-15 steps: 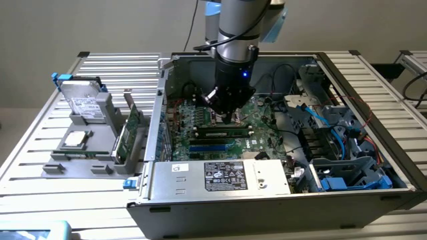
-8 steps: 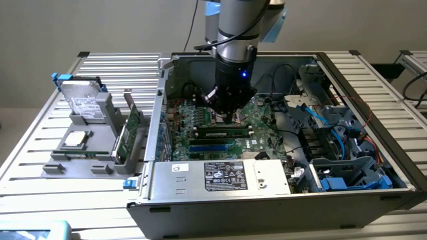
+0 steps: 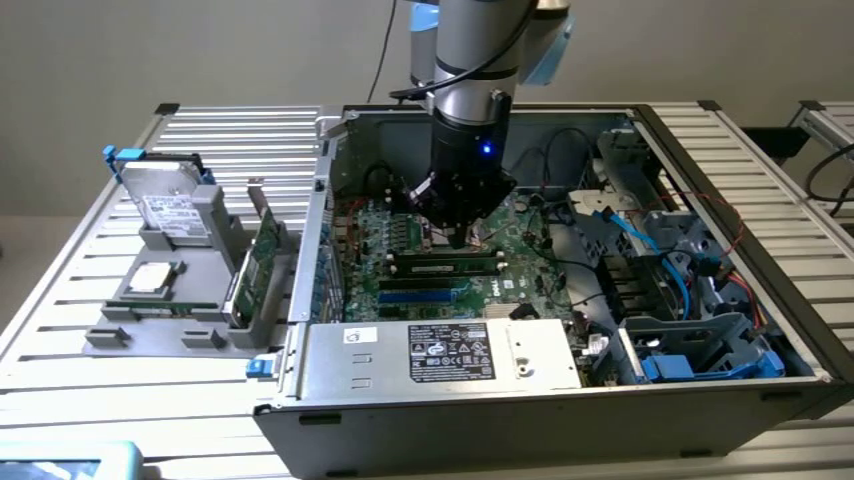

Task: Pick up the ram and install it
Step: 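Press down the ram until it locks into place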

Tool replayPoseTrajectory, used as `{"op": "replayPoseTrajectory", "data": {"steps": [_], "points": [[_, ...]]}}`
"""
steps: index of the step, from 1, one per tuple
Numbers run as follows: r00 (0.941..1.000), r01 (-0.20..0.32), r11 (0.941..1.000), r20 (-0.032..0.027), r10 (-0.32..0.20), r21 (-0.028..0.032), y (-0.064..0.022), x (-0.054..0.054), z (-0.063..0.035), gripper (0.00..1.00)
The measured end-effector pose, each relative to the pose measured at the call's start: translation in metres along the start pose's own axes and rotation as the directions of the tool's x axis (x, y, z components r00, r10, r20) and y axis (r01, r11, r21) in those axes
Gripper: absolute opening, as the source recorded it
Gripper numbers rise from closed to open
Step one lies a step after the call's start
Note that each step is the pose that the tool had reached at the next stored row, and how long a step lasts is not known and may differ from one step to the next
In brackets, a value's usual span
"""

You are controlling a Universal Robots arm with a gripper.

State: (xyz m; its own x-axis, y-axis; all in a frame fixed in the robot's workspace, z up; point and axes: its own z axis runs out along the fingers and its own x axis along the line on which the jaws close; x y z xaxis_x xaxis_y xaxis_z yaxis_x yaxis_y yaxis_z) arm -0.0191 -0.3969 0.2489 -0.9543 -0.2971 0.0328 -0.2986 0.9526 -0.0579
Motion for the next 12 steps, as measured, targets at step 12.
{"op": "replayPoseTrajectory", "data": {"steps": [12], "points": [[0.9990, -0.044, 0.9990, 0.0059, 0.044, 0.0061, 0.0000, 0.0000, 0.0000, 0.11]]}}
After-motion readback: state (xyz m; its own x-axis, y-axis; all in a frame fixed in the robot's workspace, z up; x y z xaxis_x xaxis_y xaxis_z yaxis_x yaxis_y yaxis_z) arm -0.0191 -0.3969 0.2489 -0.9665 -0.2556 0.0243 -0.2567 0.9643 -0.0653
